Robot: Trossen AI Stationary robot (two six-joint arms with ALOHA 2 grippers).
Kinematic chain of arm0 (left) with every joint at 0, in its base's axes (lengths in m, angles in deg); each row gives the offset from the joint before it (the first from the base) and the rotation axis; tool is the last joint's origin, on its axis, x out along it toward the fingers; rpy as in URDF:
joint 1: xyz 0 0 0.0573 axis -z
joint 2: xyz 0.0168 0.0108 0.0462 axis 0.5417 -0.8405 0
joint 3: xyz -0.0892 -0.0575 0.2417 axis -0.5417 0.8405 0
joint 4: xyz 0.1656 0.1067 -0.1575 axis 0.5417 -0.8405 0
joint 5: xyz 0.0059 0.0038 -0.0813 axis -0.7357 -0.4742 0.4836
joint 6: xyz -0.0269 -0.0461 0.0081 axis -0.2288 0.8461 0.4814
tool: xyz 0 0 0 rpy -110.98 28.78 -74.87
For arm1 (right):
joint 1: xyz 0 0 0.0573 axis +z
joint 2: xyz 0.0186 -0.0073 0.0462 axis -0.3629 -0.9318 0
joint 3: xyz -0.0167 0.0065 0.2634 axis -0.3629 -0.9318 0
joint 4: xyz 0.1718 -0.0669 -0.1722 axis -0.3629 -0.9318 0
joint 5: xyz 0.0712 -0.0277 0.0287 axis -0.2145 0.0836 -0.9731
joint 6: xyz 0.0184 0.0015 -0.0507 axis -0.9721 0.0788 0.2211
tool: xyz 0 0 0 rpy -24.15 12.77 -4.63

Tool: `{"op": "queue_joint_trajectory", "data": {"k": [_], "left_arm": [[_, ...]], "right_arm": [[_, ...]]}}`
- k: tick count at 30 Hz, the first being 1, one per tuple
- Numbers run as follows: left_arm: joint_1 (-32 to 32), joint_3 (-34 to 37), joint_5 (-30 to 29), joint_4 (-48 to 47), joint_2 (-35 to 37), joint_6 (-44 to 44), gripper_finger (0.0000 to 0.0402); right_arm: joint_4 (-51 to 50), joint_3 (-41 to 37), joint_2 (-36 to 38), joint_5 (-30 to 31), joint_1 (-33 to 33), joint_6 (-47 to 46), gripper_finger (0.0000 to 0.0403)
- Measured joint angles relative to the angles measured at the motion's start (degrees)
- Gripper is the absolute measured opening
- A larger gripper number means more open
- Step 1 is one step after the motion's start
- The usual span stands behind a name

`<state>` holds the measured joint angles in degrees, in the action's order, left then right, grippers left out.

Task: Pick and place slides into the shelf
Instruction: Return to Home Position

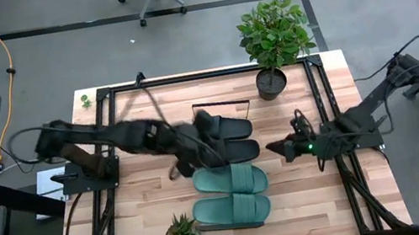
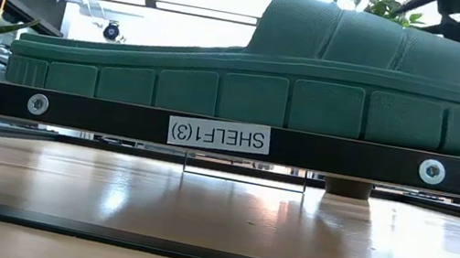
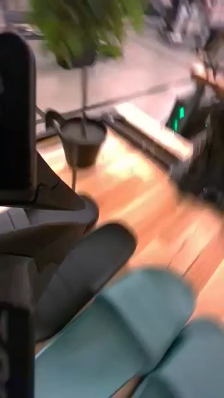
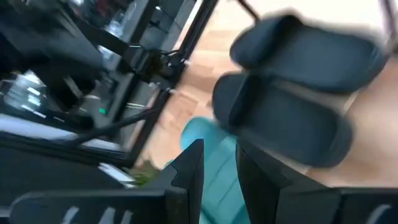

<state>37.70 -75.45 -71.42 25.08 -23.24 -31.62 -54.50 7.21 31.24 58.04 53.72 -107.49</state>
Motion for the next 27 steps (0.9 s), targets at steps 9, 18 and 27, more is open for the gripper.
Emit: {"op": "queue_joint_trajectory", "data": {"k": [9,18,27], "left_arm": [[-5.12,0.37,0.07,-1.35,15.16,8.99,0.0001],[-4.79,14.92,0.84,10.91,33.61,19.72,0.0001],[-5.94,36.13,4.18,29.37,45.02,25.76,0.0001]], "right_arm": [[19.33,-14.22,0.06,2.55,2.35,-8.85,0.0084],[40.3,-8.94,3.0,2.0,1.92,31.01,0.0045],[26.85,2.63,15.02,-14.04,-10.43,59.83,0.0002]]}}
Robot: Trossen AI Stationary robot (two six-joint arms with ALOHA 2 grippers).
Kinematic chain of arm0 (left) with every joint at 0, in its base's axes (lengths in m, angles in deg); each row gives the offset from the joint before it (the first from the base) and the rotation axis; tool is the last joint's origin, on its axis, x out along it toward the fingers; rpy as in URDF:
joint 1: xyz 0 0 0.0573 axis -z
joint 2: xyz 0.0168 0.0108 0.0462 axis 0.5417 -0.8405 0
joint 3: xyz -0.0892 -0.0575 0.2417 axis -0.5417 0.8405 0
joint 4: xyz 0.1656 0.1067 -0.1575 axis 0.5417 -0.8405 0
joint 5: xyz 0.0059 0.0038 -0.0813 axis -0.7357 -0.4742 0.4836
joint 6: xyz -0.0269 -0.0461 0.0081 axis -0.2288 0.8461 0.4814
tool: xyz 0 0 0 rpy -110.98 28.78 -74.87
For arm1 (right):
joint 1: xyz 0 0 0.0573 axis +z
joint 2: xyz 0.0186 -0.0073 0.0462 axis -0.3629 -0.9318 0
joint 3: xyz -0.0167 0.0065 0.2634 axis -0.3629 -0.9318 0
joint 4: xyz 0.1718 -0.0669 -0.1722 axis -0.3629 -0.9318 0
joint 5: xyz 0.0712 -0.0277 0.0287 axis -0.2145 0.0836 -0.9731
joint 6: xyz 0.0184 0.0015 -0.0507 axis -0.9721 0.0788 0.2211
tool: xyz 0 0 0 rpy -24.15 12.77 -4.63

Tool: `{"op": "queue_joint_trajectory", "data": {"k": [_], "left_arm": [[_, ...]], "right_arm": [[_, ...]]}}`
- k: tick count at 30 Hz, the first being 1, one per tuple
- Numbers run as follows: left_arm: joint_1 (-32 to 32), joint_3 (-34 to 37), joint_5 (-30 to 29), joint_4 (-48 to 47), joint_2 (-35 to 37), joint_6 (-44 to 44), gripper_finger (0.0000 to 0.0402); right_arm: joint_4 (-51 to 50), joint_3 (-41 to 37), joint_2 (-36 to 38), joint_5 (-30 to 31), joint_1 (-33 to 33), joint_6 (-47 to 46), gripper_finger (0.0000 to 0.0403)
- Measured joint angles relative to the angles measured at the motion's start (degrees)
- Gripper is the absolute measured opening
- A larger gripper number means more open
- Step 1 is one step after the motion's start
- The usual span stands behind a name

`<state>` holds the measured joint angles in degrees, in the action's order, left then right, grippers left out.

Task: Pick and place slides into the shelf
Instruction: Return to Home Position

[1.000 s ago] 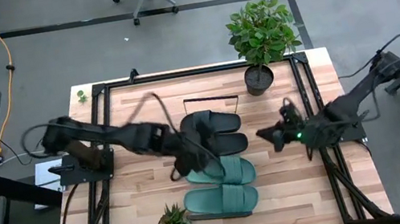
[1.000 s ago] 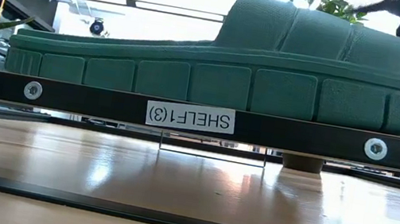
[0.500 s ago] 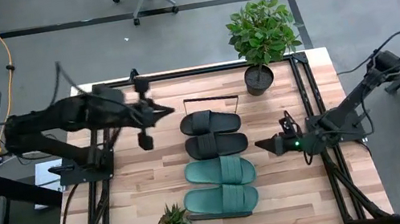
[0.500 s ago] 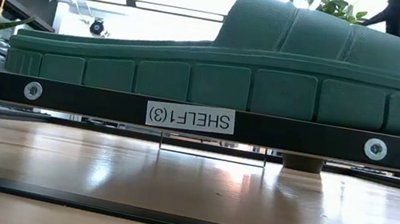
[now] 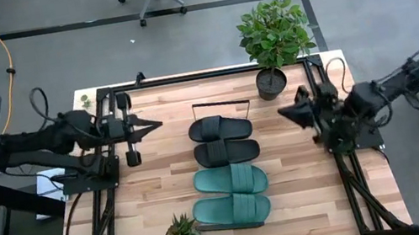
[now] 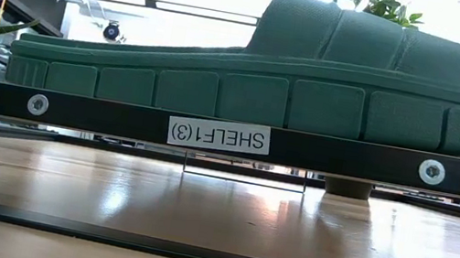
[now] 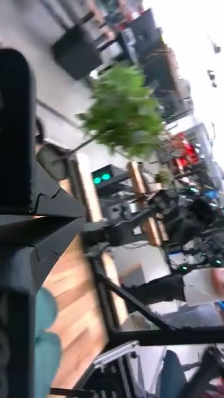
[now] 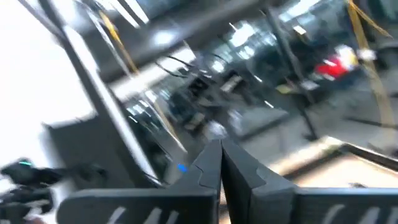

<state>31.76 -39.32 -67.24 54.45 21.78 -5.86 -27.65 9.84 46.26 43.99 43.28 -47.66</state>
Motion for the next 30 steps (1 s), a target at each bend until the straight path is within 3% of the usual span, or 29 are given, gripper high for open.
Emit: {"op": "queue_joint_trajectory", "data": {"k": [3,5,9,13,17,25,30], "left_arm": [[-4.75,5.26,4.32,0.88,1.15,2.75,0.0],[-8.54,7.4,8.98,2.56,0.99,3.81,0.0],[-14.11,9.51,15.31,5.95,0.76,4.76,0.0],[-15.52,12.96,13.33,12.99,0.76,5.41,0.0],[-15.45,19.12,11.02,21.79,0.91,8.59,0.0],[-12.37,30.37,4.79,36.38,1.26,14.26,0.0],[-10.12,35.56,0.27,39.36,2.28,17.08,0.0]], "right_arm": [[-14.73,2.29,3.31,-5.19,-7.97,-5.29,0.0001],[-18.66,2.69,4.64,-11.02,-13.69,-6.72,0.0],[-19.86,2.71,5.52,-22.6,-24.1,-7.26,0.0],[-19.01,2.01,3.23,-30.7,-31.6,-7.54,0.0],[-7.42,-3.65,0.92,-37.87,-34.43,-12.04,0.0],[8.37,-16.71,2.94,-35.11,-34.39,-18.68,0.0],[17.71,-24.73,5.26,-34.85,-34.39,-23.4,0.0]]}}
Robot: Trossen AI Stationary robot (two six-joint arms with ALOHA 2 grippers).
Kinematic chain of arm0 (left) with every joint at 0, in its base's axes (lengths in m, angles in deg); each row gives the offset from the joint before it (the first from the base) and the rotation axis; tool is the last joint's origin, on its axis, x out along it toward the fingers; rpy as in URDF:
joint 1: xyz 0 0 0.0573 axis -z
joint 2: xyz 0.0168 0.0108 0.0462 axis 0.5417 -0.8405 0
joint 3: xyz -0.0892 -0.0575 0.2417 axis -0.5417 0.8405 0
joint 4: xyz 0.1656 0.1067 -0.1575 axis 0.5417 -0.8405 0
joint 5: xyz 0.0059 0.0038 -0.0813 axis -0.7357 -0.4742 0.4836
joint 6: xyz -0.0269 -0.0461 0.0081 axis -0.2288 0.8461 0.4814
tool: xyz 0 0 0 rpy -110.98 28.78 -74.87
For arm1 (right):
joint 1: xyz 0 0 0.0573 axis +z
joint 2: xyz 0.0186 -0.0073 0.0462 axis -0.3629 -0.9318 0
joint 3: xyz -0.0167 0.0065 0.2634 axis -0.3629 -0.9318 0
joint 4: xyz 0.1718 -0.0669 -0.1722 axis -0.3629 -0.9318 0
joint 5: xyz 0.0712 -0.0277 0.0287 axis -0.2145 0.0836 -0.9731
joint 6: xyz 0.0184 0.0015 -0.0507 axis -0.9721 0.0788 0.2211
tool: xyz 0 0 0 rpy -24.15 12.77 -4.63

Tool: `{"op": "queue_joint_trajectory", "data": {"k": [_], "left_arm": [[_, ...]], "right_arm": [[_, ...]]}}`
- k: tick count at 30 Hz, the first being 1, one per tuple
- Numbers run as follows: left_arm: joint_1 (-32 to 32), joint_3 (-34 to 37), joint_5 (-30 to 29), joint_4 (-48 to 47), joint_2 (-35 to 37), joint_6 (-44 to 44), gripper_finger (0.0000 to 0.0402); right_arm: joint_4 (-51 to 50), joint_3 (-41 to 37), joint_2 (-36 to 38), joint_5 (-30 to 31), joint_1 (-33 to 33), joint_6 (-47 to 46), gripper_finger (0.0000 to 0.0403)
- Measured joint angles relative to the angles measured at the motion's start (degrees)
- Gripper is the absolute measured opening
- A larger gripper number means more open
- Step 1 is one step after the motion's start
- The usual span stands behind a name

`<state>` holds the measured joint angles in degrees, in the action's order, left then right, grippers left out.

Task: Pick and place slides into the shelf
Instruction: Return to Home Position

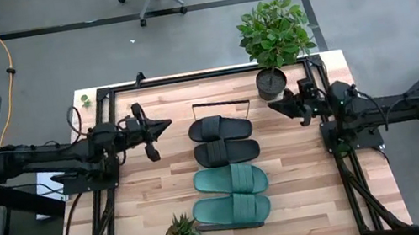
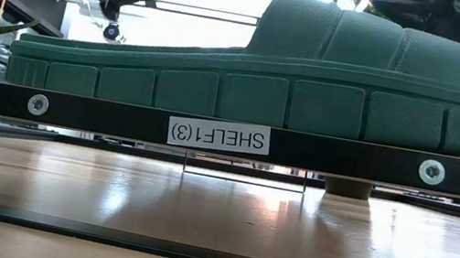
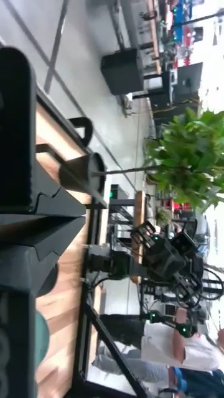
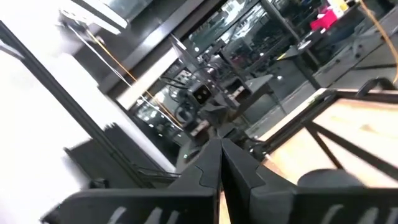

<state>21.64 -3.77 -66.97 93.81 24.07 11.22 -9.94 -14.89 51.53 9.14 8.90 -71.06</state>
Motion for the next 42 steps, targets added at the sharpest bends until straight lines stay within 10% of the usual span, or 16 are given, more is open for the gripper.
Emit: {"op": "queue_joint_trajectory", "data": {"k": [19,30,42], "left_arm": [[1.84,10.84,-2.81,-2.47,16.23,7.61,0.0],[3.39,10.84,-3.71,-6.65,17.27,8.82,0.0],[13.93,13.68,-13.79,-4.14,17.78,7.67,0.0]], "right_arm": [[11.29,-11.7,6.41,4.36,2.67,-6.1,0.0],[8.31,-11.7,6.37,18.4,16.66,-1.33,0.0],[7.29,-11.7,6.37,21.06,17.38,-3.27,0.0]]}}
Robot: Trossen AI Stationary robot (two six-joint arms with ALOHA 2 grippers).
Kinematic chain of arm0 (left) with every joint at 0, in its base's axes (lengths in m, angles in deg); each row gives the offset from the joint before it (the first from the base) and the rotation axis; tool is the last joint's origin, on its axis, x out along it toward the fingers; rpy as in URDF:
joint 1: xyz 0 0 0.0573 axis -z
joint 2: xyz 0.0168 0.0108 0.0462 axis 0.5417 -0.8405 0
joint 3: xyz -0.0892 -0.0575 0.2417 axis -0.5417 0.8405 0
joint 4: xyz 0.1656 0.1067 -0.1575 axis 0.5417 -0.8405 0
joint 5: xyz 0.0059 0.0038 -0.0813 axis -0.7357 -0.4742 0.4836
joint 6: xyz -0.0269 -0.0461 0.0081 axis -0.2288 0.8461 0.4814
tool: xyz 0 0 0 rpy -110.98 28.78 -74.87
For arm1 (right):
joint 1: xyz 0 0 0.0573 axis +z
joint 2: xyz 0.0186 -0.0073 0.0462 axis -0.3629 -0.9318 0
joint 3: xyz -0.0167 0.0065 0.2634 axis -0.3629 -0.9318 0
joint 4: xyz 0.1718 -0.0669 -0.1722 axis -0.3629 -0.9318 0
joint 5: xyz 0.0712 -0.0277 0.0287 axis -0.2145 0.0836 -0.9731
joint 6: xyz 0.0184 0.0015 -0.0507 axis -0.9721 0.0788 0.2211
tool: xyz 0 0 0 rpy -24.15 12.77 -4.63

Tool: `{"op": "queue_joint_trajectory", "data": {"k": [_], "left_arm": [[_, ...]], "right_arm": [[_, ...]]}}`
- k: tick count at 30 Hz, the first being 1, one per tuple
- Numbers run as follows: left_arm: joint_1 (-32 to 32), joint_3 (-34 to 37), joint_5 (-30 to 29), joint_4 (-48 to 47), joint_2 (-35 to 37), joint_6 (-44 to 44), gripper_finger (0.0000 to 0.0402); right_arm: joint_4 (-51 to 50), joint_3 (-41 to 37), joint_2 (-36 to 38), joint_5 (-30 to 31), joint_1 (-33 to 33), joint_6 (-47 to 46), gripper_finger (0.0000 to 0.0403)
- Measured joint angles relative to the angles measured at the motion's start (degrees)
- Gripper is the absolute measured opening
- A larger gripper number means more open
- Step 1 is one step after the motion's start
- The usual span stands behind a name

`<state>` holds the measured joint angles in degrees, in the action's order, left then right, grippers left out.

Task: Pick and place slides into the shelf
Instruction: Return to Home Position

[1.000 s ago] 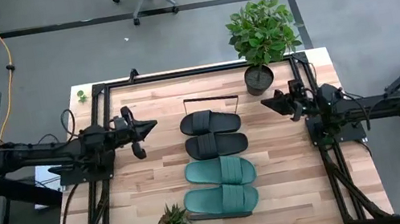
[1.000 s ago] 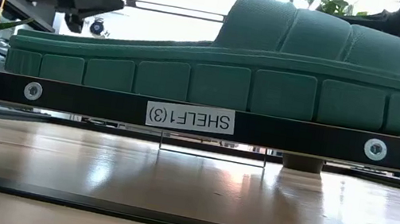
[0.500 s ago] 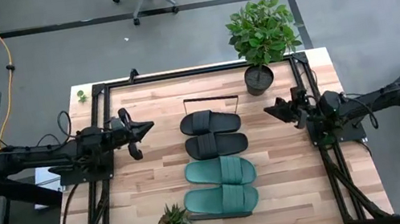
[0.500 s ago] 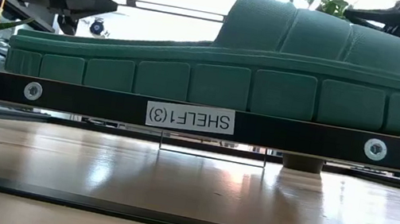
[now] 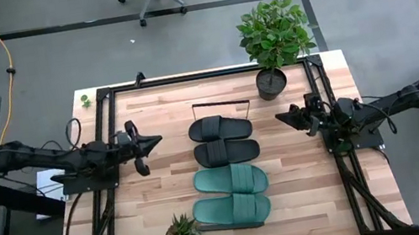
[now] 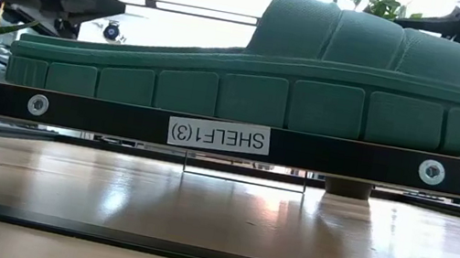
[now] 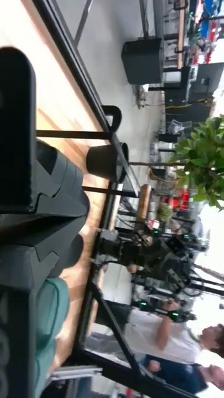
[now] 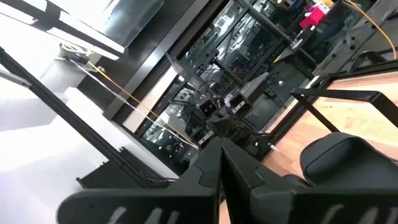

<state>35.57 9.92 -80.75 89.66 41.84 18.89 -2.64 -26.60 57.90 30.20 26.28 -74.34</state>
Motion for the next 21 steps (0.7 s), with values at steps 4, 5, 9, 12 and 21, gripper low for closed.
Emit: {"op": "queue_joint_trajectory", "data": {"k": [4,5,9,12,21], "left_arm": [[3.83,3.29,-4.2,6.06,0.45,-0.87,0.0],[4.45,3.26,-4.48,7.0,0.57,-1.82,0.0],[5.13,3.24,-3.27,9.37,0.81,-5.18,0.0],[4.57,3.24,-0.13,9.82,1.2,-7.45,0.0],[-5.46,3.45,16.54,0.74,3.92,-4.86,0.0]], "right_arm": [[0.01,0.0,0.0,0.22,0.0,-1.17,0.0],[0.13,0.0,0.0,0.24,0.0,-1.32,0.0],[0.83,0.0,0.17,0.61,0.0,-1.58,0.0],[1.74,0.0,0.2,0.54,-0.01,-1.1,0.0],[4.07,0.0,0.2,-2.95,-3.17,-1.15,0.0]]}}
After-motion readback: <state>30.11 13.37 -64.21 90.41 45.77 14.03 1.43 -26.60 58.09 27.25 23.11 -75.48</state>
